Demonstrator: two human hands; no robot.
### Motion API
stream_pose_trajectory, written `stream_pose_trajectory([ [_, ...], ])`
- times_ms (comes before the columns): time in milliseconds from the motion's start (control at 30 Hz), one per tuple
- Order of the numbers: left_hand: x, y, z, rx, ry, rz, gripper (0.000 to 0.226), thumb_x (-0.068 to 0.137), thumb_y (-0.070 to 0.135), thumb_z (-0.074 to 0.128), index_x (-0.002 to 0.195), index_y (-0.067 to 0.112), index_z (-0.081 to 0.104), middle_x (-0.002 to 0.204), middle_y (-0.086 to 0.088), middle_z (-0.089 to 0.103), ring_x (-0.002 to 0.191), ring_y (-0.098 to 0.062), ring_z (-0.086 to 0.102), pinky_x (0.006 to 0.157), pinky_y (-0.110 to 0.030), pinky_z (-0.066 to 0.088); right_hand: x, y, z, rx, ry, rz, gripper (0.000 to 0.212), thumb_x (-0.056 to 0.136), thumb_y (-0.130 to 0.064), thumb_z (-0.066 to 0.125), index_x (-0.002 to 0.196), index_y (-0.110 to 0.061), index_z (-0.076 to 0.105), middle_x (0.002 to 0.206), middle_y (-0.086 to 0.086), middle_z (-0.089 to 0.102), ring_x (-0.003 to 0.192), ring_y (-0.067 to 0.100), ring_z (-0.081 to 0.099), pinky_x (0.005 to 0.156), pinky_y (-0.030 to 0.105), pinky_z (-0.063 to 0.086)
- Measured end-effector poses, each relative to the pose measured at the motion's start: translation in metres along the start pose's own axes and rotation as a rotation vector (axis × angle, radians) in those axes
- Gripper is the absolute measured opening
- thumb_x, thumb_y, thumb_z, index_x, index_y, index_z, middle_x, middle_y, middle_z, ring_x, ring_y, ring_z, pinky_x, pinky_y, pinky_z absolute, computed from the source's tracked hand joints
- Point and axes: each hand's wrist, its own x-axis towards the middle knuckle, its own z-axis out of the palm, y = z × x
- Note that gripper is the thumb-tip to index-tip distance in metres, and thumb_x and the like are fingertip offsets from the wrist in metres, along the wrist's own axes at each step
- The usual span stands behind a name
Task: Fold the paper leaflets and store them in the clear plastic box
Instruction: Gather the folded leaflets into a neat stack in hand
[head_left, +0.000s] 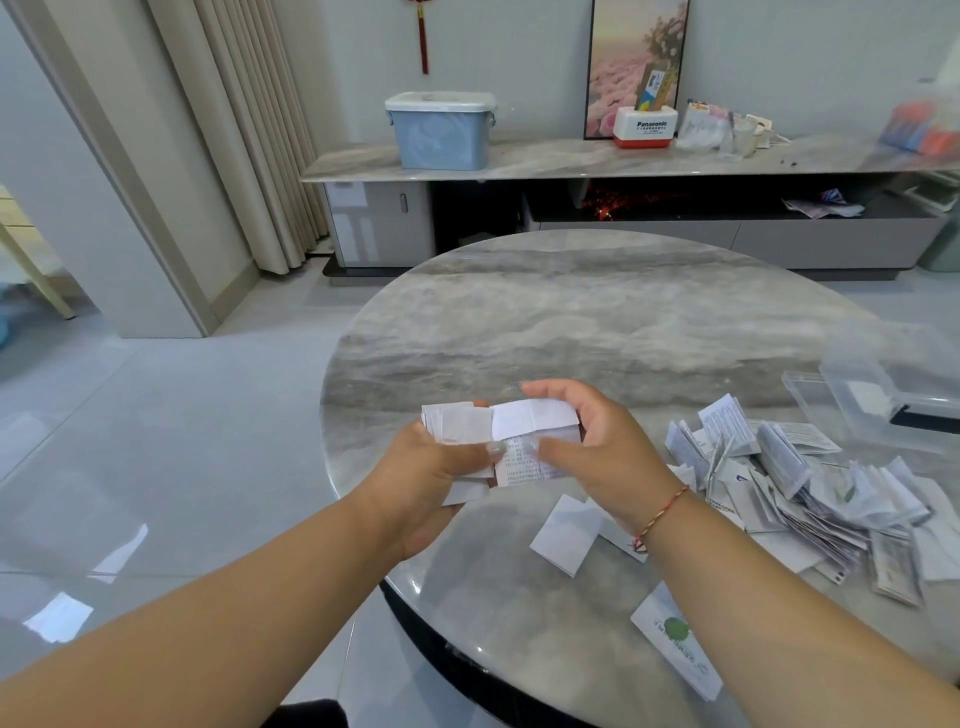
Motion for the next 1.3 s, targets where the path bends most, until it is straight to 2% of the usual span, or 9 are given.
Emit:
stream_pose_trajectory([
  [100, 0.0, -0.002, -0.001, 0.061, 0.065, 0.013, 0.035, 0.076, -0.014, 0.064, 0.106, 0.006, 0.063, 0.094, -0.014, 0.066, 0.086, -0.029, 0.066, 0.074, -0.037, 0.052, 0.006, -0.004, -0.005, -0.079, 0.073, -0.043, 0.016, 0.085, -0.012, 0.065, 0.09, -0.027, 0.068, 0.092, -0.011, 0.068, 0.084, 0.0, 0.061, 0.075, 0.014, 0.047],
  [200, 0.0, -0.002, 0.003, 0.08, 0.093, 0.016, 0.032, 0.079, -0.015, 0.06, 0.106, 0.002, 0.064, 0.096, -0.016, 0.071, 0.087, -0.031, 0.069, 0.067, -0.036, 0.056, 0.009, -0.005, -0.009, -0.052, 0.121, -0.132, 0.01, 0.086, -0.019, 0.065, 0.08, -0.022, 0.072, 0.095, -0.001, 0.069, 0.087, 0.011, 0.063, 0.08, 0.024, 0.05],
  [367, 0.002, 0.001, 0.0, 0.086, 0.131, 0.075, 0.028, 0.076, -0.013, 0.066, 0.093, 0.008, 0.058, 0.074, -0.005, 0.065, 0.068, -0.018, 0.063, 0.06, -0.03, 0.052, -0.006, -0.011, -0.017, 0.052, -0.104, -0.163, 0.038, 0.085, -0.044, 0.054, 0.065, -0.017, 0.072, 0.091, -0.006, 0.07, 0.095, 0.009, 0.061, 0.084, 0.015, 0.043],
  [500, 0.002, 0.002, 0.001, 0.06, 0.093, 0.124, 0.034, 0.064, -0.009, 0.071, 0.089, 0.006, 0.053, 0.071, -0.005, 0.058, 0.066, -0.017, 0.057, 0.057, -0.029, 0.05, -0.003, 0.0, -0.015, -0.01, -0.046, -0.072, 0.013, 0.078, -0.03, 0.071, 0.082, -0.019, 0.063, 0.091, 0.001, 0.067, 0.08, 0.01, 0.059, 0.072, 0.02, 0.048],
  [600, -0.001, 0.004, 0.004, 0.056, 0.1, 0.099, 0.028, 0.073, -0.014, 0.064, 0.093, 0.002, 0.053, 0.074, -0.009, 0.059, 0.069, -0.021, 0.059, 0.058, -0.029, 0.05, -0.002, 0.005, -0.015, 0.036, -0.1, 0.02, 0.029, 0.074, -0.01, 0.077, 0.094, -0.026, 0.063, 0.092, 0.001, 0.064, 0.074, 0.009, 0.06, 0.071, 0.026, 0.052],
  [733, -0.003, 0.006, 0.005, -0.026, 0.129, -0.017, 0.006, 0.088, 0.001, 0.057, 0.094, -0.001, 0.06, 0.089, -0.017, 0.06, 0.085, -0.031, 0.06, 0.081, -0.044, 0.05, -0.002, 0.006, -0.017, 0.129, -0.103, 0.047, 0.029, 0.074, 0.005, 0.072, 0.092, -0.018, 0.066, 0.077, 0.0, 0.06, 0.068, 0.012, 0.057, 0.063, 0.023, 0.049],
  [1033, -0.001, 0.008, 0.009, -0.141, 0.235, -0.138, 0.016, 0.083, -0.011, 0.056, 0.094, -0.001, 0.06, 0.086, -0.016, 0.067, 0.074, -0.026, 0.067, 0.07, -0.037, 0.055, -0.008, 0.01, -0.017, -0.314, -0.12, -0.299, 0.032, 0.069, -0.023, 0.08, 0.097, -0.033, 0.068, 0.121, -0.016, 0.051, 0.105, 0.0, 0.053, 0.085, 0.009, 0.042],
  [1133, 0.0, 0.007, 0.009, -0.222, 0.229, -0.182, 0.024, 0.083, -0.015, 0.05, 0.097, 0.002, 0.059, 0.09, -0.017, 0.065, 0.079, -0.028, 0.065, 0.074, -0.038, 0.054, -0.006, 0.01, -0.019, -0.382, 0.019, -0.418, 0.008, 0.077, -0.025, 0.068, 0.081, -0.02, 0.073, 0.102, -0.015, 0.063, 0.092, -0.002, 0.057, 0.079, 0.009, 0.043],
  [1300, 0.001, 0.006, 0.005, -0.306, 0.181, -0.156, 0.059, 0.081, -0.024, 0.04, 0.12, 0.018, 0.057, 0.086, -0.019, 0.062, 0.07, -0.025, 0.064, 0.068, -0.036, 0.053, -0.006, 0.007, -0.004, -0.445, 0.164, -0.553, 0.018, 0.081, -0.026, 0.06, 0.078, -0.011, 0.07, 0.088, -0.004, 0.068, 0.086, 0.002, 0.057, 0.072, 0.011, 0.044],
])
